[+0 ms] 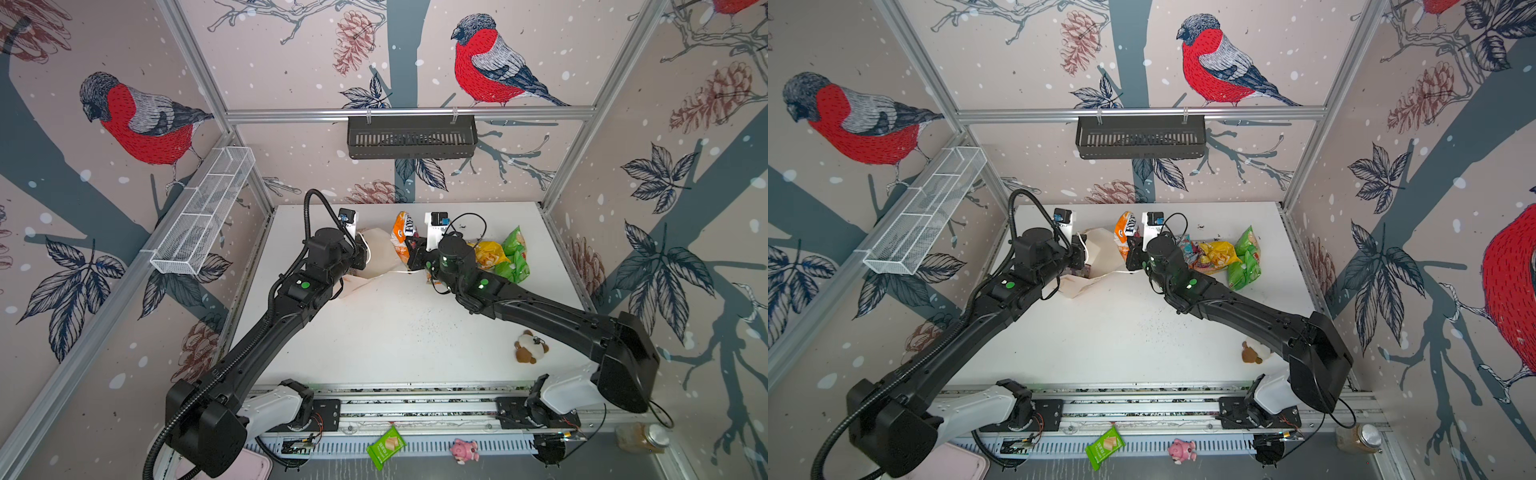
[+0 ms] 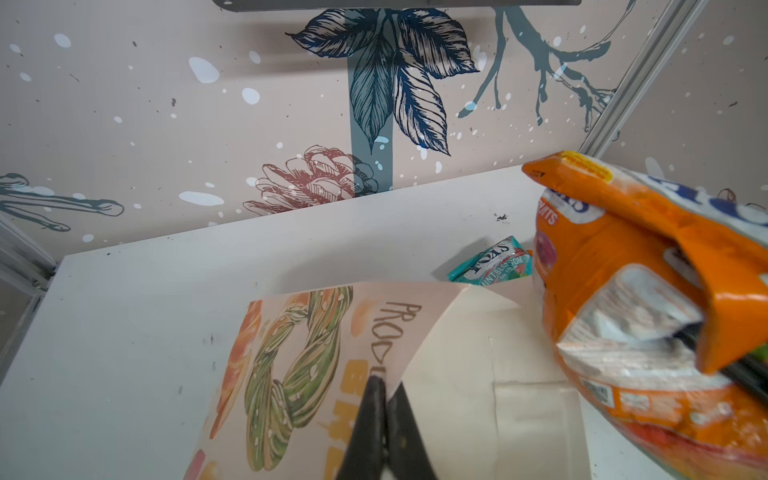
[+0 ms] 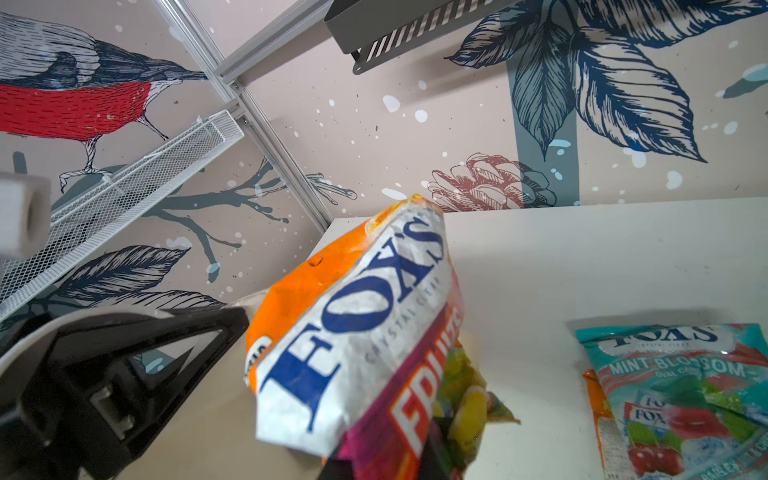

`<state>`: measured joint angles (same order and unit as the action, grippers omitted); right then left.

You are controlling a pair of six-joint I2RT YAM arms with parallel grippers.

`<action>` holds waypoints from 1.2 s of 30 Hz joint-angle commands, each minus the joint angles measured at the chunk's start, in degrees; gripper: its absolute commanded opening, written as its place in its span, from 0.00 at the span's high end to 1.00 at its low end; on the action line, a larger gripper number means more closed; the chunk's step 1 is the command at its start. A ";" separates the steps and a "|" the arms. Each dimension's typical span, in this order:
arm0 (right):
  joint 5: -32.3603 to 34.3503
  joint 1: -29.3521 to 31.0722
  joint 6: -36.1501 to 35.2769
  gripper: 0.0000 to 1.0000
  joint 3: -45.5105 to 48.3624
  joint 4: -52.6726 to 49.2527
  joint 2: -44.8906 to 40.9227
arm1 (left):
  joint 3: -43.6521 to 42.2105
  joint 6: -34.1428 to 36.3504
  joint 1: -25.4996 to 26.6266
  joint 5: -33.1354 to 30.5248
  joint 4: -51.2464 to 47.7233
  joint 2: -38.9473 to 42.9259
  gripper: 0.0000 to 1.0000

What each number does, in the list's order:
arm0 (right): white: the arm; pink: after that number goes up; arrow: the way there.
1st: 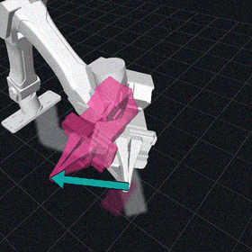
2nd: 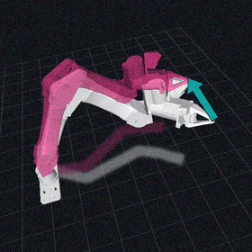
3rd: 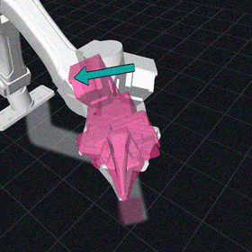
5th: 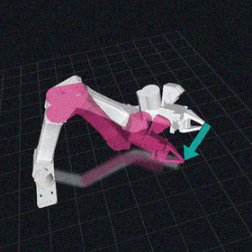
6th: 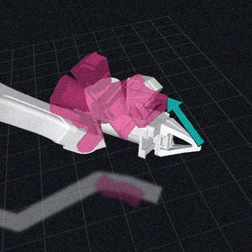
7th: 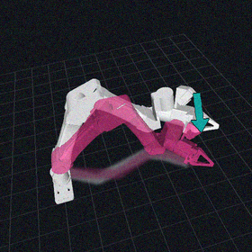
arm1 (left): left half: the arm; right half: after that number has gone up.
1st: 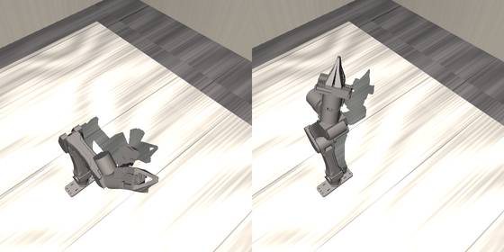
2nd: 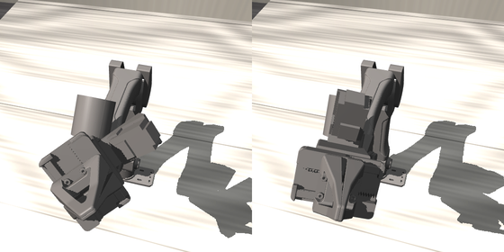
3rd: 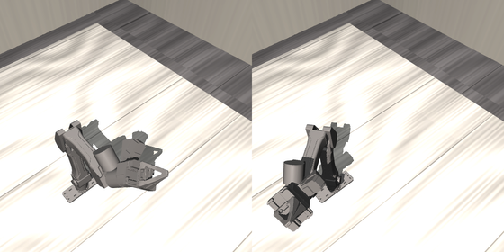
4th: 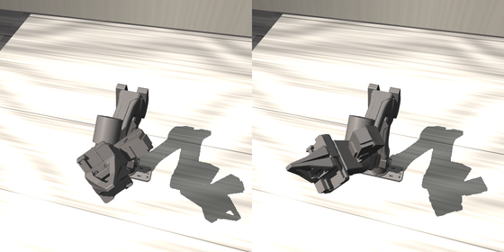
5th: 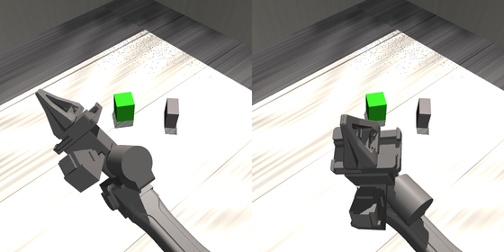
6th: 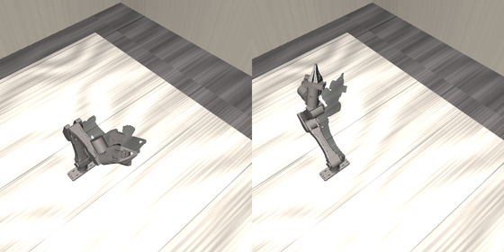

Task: Take the snacks out of the paper bag
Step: 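Lift the Fox's Fruits packet out with the right gripper while the left holds the bag, then carry the Fox's Fruits packet to the snack pile and open the right gripper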

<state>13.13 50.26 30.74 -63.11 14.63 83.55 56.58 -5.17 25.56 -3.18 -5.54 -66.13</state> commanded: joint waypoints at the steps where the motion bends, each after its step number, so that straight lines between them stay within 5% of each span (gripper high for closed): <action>1: -2.24 -0.43 1.80 0.95 -1.24 3.08 -0.35 | -0.54 -1.02 -0.16 1.14 2.54 0.31 1.00; 21: -2.05 -6.39 -5.16 0.97 -16.24 2.47 3.99 | -2.35 -0.50 -0.16 0.68 3.17 3.29 1.00; 30: 0.58 -15.25 -1.61 0.97 -3.72 -3.75 -4.32 | -2.48 -0.19 -0.16 -0.24 3.26 3.65 1.00; 36: 8.77 -15.71 2.18 0.95 10.13 -10.68 -12.23 | -2.51 0.16 -0.16 -1.20 3.01 3.88 1.00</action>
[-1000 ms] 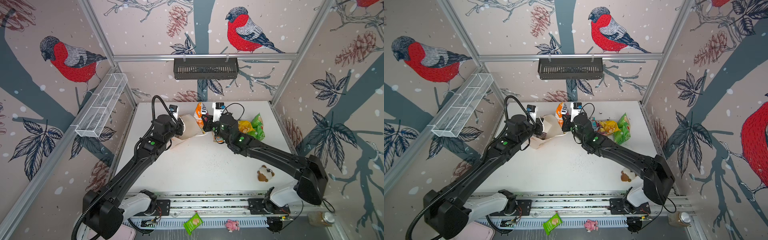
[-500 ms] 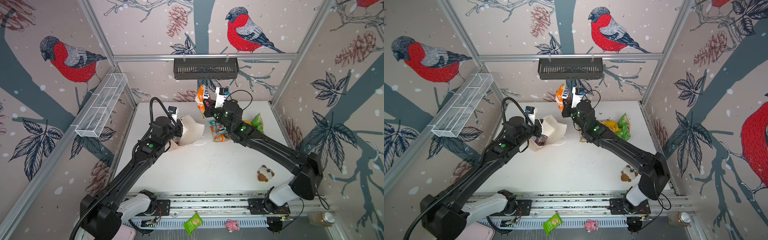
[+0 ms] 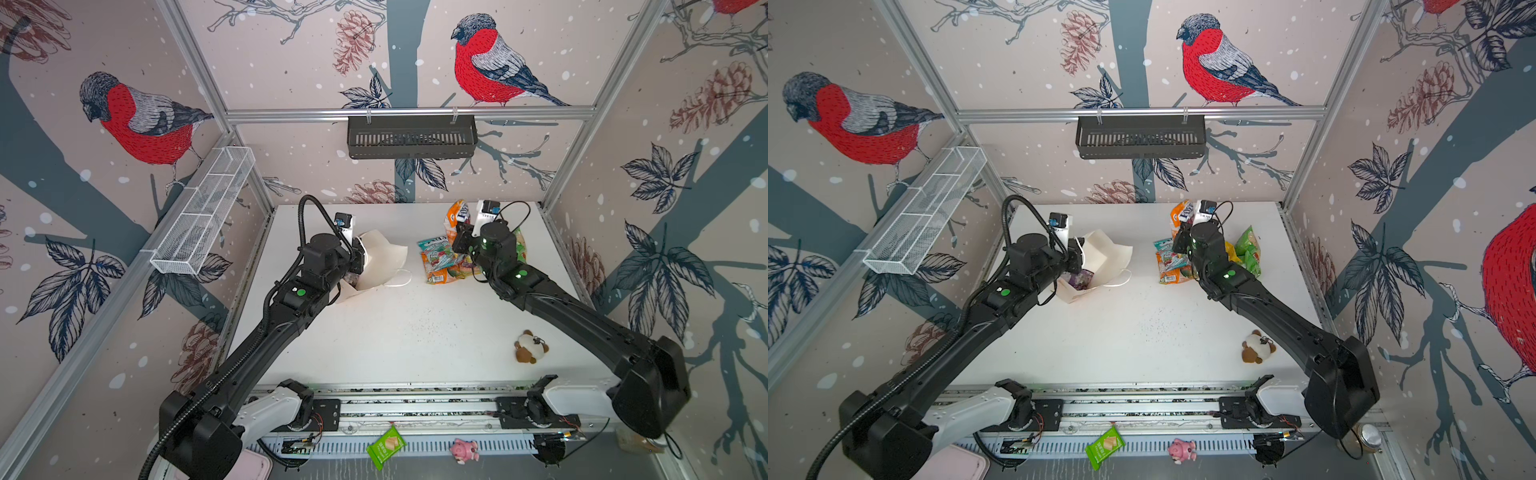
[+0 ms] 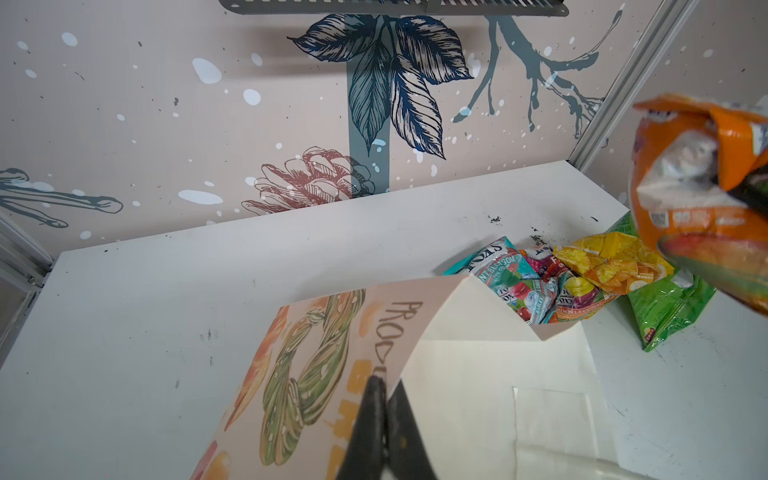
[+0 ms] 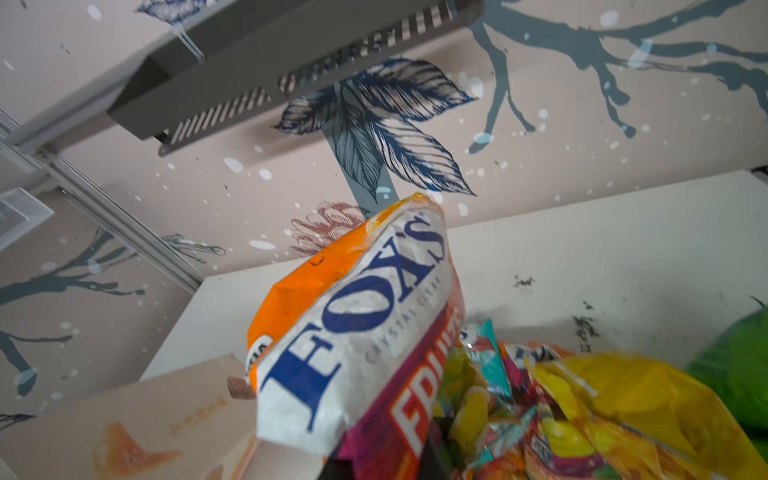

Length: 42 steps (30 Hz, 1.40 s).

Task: Take the snacks out of the paper bag
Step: 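Carry the Fox's Fruits packet to the snack pile and open the right gripper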

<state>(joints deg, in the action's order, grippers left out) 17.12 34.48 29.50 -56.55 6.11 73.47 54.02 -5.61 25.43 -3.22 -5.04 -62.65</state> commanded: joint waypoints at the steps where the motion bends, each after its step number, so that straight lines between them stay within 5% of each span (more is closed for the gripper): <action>1: 5.21 -0.02 5.09 0.95 6.09 -2.75 -3.90 | -0.04 0.59 -0.03 -1.25 2.66 0.48 1.00; 10: 5.91 -1.88 14.62 0.96 19.59 -2.69 -3.97 | -0.22 0.21 -0.03 -1.17 2.84 0.78 1.00; 20: 2.49 -4.51 15.29 0.94 12.82 -10.11 10.24 | -0.42 0.15 -0.03 -1.27 2.93 1.05 1.00; 21: 2.17 -4.50 15.16 0.85 12.07 -10.40 11.20 | -0.41 0.12 -0.10 -1.35 2.91 1.14 1.00; 24: 2.24 -3.99 15.02 0.34 10.34 -11.19 11.91 | -0.52 0.24 -0.03 -1.41 3.02 1.09 1.00; 28: 6.23 -1.73 12.58 0.00 7.37 -12.17 7.82 | -0.50 0.07 -0.08 -1.28 2.99 1.00 1.00; 42: -3.10 2.88 2.84 0.00 6.58 -0.60 -9.45 | -0.06 -1.57 -0.03 2.17 3.22 -0.84 1.00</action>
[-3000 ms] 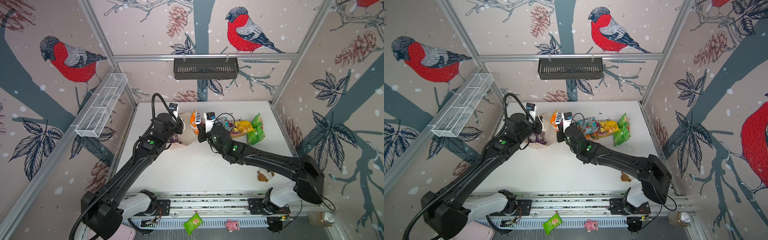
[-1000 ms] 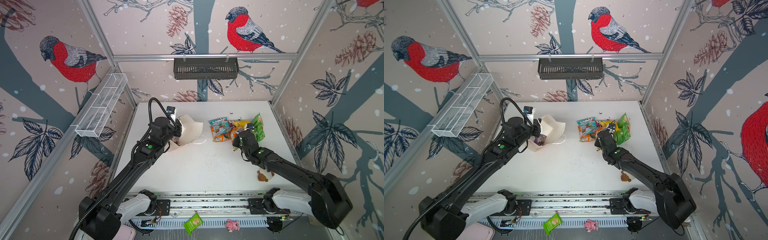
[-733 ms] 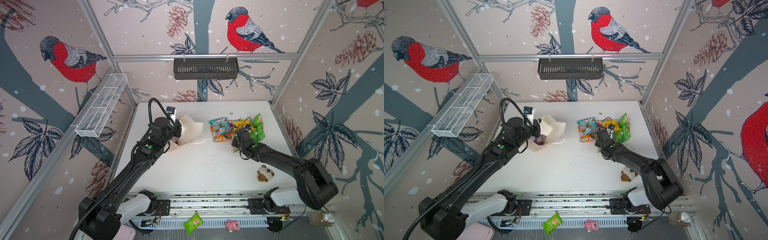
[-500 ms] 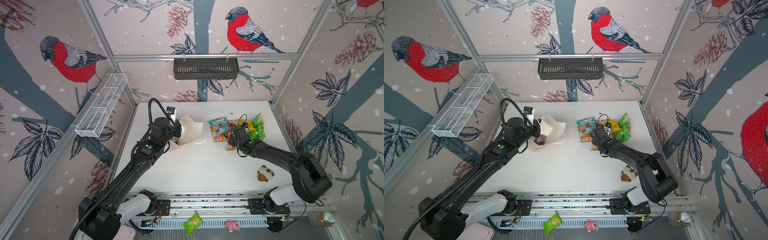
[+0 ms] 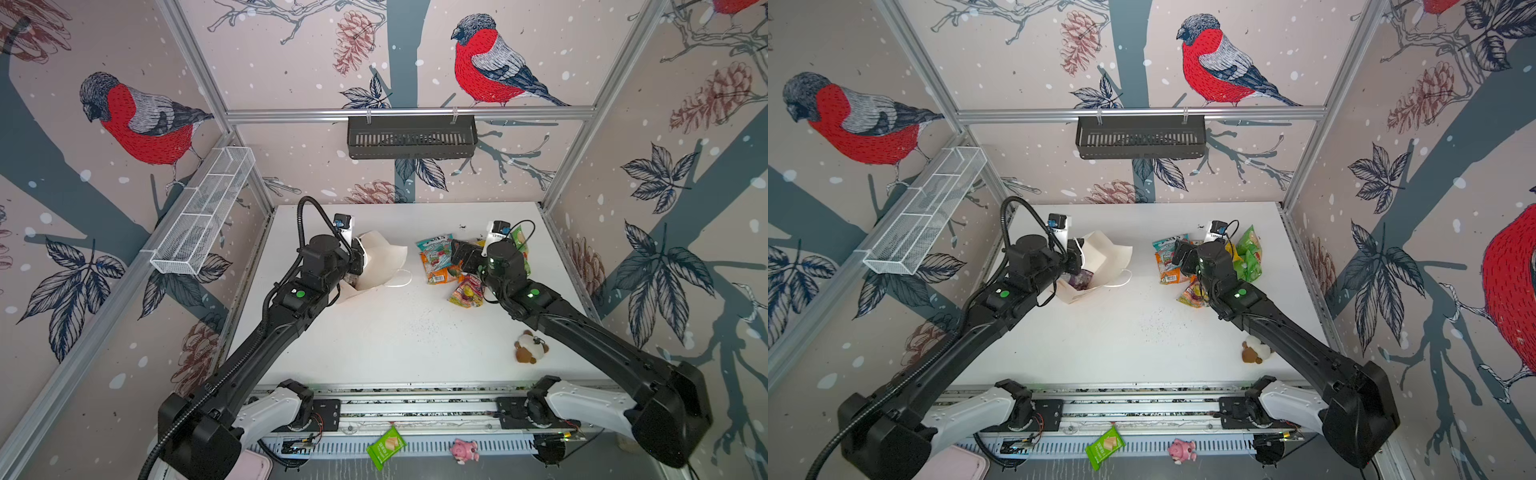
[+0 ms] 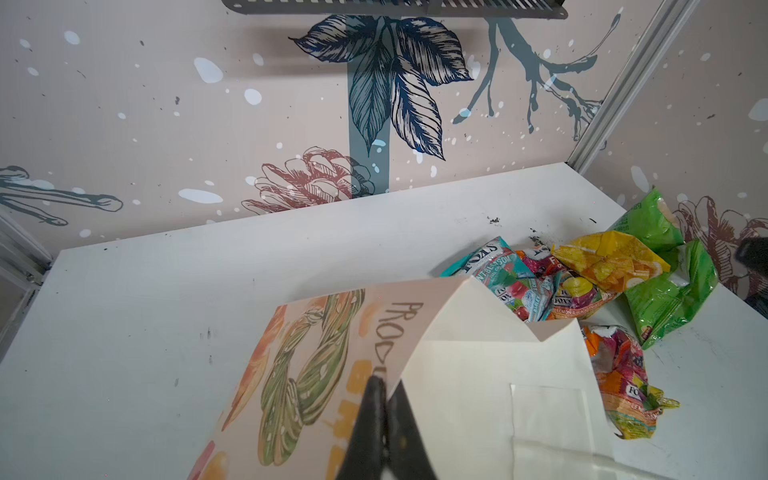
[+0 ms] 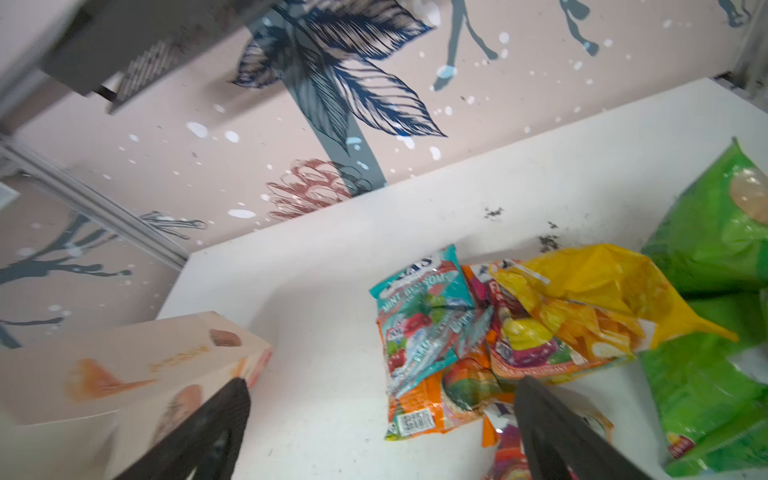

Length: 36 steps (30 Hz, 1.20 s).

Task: Take the snacks out of the paper bag
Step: 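Carry the Fox's Fruits packet to the snack pile and open the right gripper, then move the right gripper back toward the bag while the left tilts it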

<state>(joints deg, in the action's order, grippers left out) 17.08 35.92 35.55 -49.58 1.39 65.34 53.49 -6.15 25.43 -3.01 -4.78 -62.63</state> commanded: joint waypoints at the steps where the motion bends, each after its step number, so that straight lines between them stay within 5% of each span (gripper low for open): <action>1: -3.28 2.70 -4.31 0.00 -0.94 4.15 -1.67 | 0.58 -1.41 -0.03 2.97 3.23 -1.37 1.00; 7: -9.40 7.69 -9.60 0.00 -1.75 6.20 -1.88 | 2.96 -1.51 1.17 4.85 2.35 -3.09 1.00; 13: -15.41 9.93 -12.82 0.01 1.68 10.68 -2.32 | 8.35 3.61 9.91 -8.12 -4.57 -4.08 1.00; 22: -10.04 14.90 -14.86 0.04 10.78 14.98 -5.18 | 8.74 2.57 19.49 -18.53 -10.13 -5.71 1.00; 36: -7.44 13.75 -8.75 0.05 13.10 10.60 -17.43 | 12.37 -0.54 24.47 -21.53 -12.83 -10.03 1.00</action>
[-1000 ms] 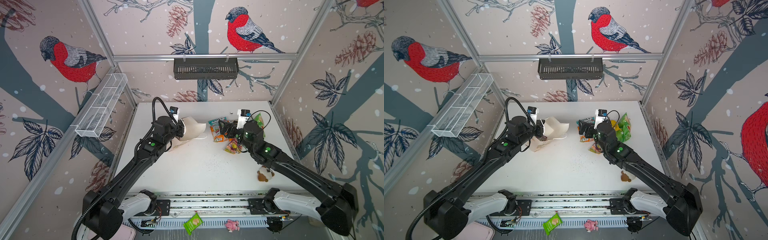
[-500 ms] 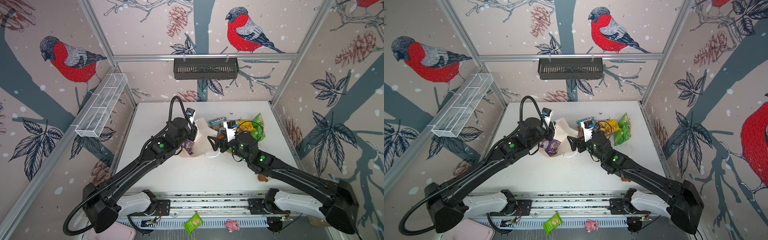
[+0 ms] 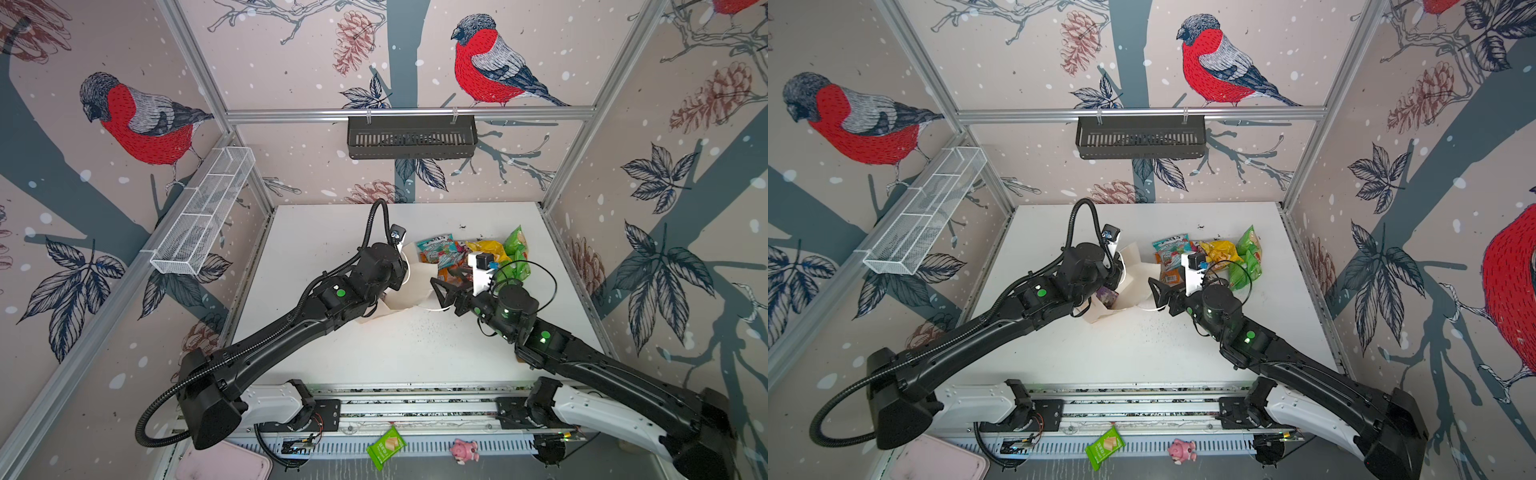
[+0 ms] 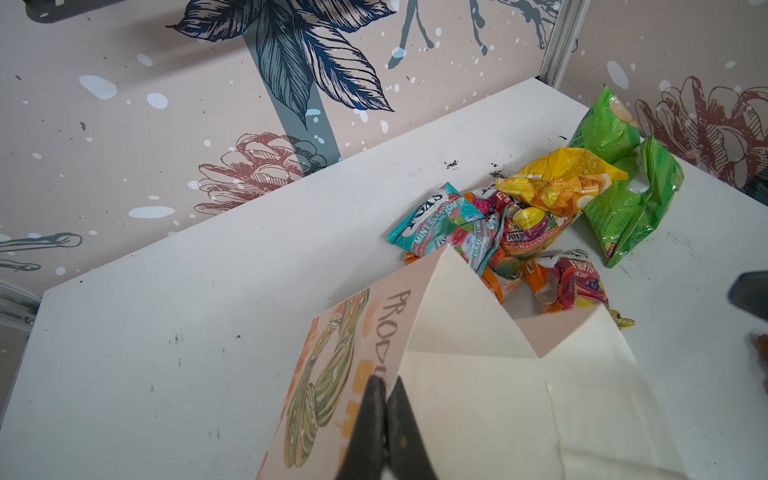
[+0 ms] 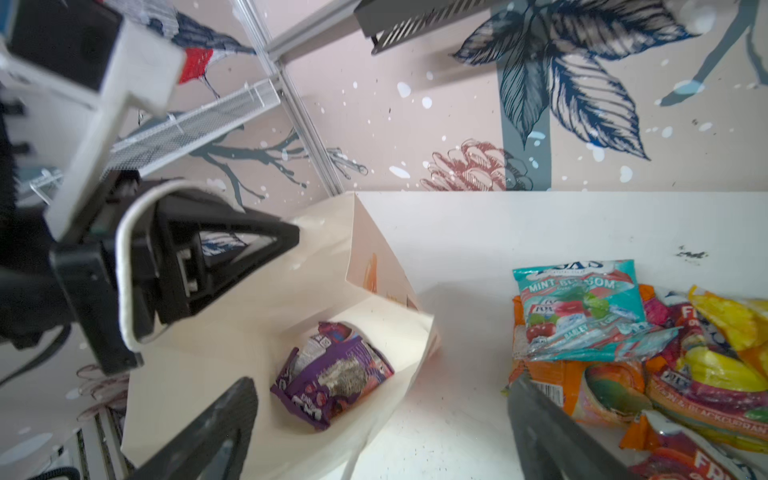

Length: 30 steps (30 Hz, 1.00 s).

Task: Take the snacks out of the paper bag
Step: 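Move the right gripper back toward the bag while the left tilts it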

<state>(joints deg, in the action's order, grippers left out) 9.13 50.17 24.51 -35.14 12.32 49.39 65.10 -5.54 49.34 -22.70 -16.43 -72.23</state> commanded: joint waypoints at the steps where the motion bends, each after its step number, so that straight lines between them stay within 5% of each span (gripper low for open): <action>1: 0.97 -0.73 2.63 0.05 -2.03 -1.19 -2.03 | 1.16 -1.13 1.14 -2.40 -1.20 -0.92 1.00; 11: 1.50 -4.33 5.28 0.07 0.95 -2.91 -4.47 | 6.88 -2.50 9.95 -7.43 -4.26 -9.33 1.00; 30: 0.22 -4.32 4.62 0.17 14.90 3.99 -5.78 | -5.29 -8.96 8.20 -5.51 9.74 -7.17 1.00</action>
<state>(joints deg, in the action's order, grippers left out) 10.79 45.67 28.75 -21.08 11.49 43.05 60.31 -12.27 58.15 -27.51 -11.07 -80.25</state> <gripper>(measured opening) 0.844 0.051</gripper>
